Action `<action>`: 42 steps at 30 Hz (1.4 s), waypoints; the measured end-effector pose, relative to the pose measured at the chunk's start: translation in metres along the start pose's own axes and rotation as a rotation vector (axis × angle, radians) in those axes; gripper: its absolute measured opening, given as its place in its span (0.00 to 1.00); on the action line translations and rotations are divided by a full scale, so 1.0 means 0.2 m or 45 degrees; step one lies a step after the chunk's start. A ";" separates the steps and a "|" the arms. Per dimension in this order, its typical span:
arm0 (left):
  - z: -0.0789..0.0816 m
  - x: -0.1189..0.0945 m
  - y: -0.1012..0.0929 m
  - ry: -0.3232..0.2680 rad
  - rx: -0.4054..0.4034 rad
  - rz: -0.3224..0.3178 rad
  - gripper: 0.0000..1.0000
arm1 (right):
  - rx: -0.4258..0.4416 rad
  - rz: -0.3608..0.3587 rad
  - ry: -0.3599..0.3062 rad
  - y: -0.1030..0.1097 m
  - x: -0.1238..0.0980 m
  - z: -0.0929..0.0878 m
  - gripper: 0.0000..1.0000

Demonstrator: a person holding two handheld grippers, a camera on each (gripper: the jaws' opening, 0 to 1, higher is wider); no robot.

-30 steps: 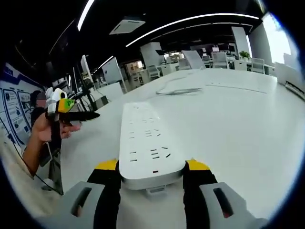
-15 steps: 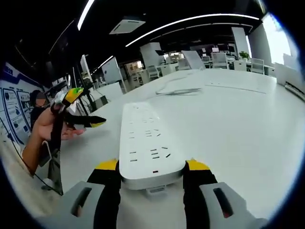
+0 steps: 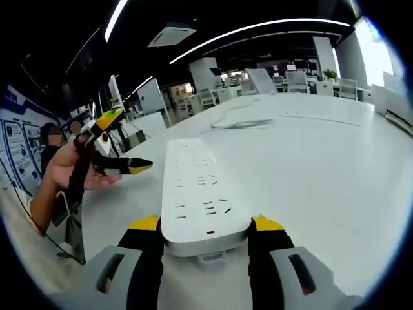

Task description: Pick up the power strip scattered on the table, fix it on the side mounting bracket of the table, and press the switch

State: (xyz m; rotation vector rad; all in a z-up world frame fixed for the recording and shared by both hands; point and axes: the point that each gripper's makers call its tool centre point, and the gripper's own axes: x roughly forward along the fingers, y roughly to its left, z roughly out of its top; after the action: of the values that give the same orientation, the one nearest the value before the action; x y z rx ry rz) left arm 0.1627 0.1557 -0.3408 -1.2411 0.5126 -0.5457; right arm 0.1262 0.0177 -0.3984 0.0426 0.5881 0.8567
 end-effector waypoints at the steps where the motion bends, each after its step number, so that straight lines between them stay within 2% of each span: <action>1: 0.00 0.01 0.00 -0.003 -0.009 0.003 0.71 | 0.000 0.000 -0.001 0.00 0.00 0.00 0.47; 20: -0.01 0.12 0.05 -0.031 -0.068 0.038 0.70 | 0.001 0.005 0.008 -0.03 0.00 0.00 0.47; 30: 0.05 0.16 0.12 -0.067 -0.114 0.073 0.69 | 0.007 0.012 0.004 -0.05 0.00 0.01 0.47; 42: 0.06 0.23 0.12 -0.068 -0.159 0.059 0.68 | 0.016 0.018 0.005 -0.05 0.00 0.01 0.47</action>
State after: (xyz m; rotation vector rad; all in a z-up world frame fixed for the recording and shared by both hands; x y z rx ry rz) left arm 0.2075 0.1406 -0.3647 -1.3554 0.5354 -0.4454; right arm 0.1353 0.0113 -0.3996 0.0568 0.5973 0.8666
